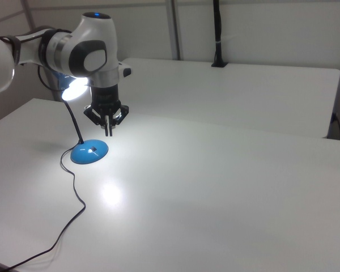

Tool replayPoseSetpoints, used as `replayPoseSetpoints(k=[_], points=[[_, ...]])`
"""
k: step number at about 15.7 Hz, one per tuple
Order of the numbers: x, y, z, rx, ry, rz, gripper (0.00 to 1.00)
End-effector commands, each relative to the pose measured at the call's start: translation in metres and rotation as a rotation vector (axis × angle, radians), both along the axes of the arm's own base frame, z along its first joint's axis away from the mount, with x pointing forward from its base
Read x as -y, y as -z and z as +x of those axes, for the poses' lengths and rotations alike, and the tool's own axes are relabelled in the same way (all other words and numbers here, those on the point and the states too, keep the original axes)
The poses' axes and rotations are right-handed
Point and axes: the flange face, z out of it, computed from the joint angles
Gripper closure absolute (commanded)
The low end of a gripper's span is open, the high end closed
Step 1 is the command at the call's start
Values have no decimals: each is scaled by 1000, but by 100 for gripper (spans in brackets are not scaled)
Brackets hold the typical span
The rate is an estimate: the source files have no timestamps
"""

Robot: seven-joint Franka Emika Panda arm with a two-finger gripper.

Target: Turn on the lamp

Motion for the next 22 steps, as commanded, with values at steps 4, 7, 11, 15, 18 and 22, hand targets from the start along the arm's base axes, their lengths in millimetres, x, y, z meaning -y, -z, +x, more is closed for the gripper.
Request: replayPoseSetpoints(k=[4,7,11,15,18,22], points=[[38,-55,-32,3,539,-146,0],[50,-69,-40,-12,837,-148,0],[39,-66,-40,-17,818,-165,0],[51,-66,-45,-47,730,-175,0],[50,-62,-47,-73,723,-179,0],[49,-59,-46,-77,732,-180,0]])
